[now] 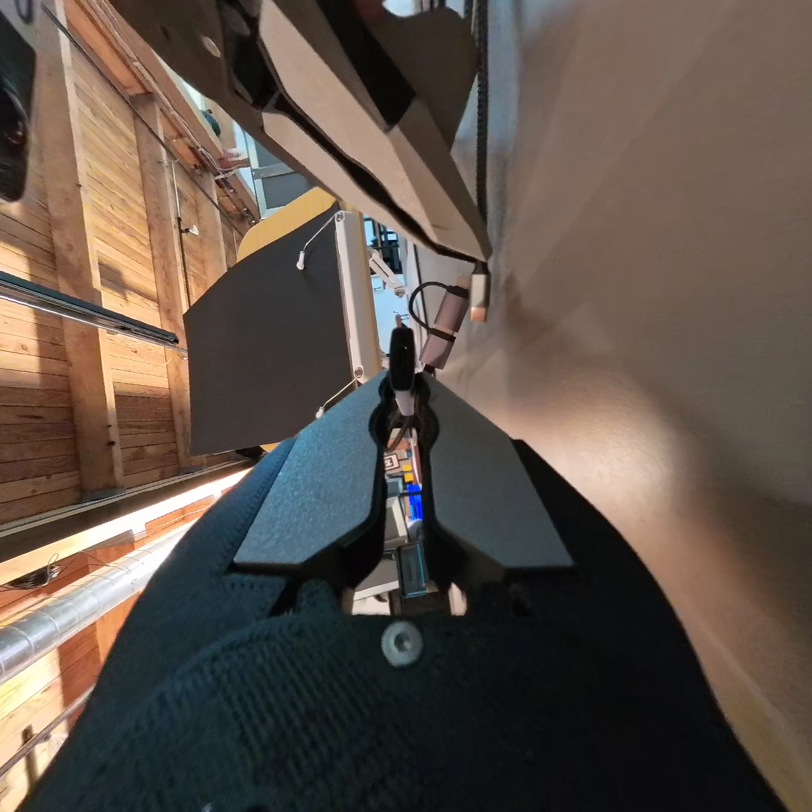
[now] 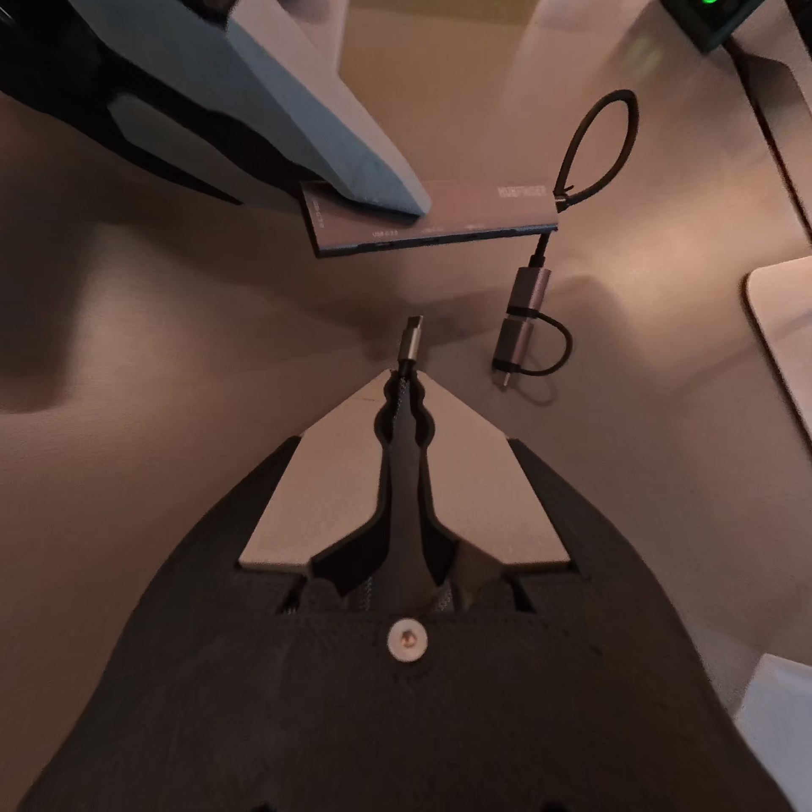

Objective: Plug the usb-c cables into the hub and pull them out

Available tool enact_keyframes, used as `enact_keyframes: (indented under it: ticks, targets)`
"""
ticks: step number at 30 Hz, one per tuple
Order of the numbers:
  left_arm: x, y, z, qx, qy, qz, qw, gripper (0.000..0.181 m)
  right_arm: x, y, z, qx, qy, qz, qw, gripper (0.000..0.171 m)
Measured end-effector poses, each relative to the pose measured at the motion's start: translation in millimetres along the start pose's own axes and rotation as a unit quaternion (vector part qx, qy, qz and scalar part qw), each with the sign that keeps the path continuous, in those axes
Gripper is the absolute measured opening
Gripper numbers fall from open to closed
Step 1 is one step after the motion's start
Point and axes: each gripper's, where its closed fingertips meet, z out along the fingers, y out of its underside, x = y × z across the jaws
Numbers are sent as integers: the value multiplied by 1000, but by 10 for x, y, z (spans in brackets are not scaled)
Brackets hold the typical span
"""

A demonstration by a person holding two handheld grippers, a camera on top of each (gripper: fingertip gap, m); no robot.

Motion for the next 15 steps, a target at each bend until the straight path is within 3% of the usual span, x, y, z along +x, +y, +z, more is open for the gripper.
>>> enact_keyframes:
  ticks: [1, 7, 15]
  targets:
    - [-5, -2, -7, 0, -3, 2, 1000, 6, -29, -26, -26, 11, -20, 12, 1000, 3]
    - [-5, -25, -54, 10, -8, 6, 1000, 6, -142, -226, -261, 86, -157, 95, 979, 2]
    - [-65, -132, -78, 22, -28, 20, 999, 7, -213, -245, -377, 95, -222, 120, 963, 2]
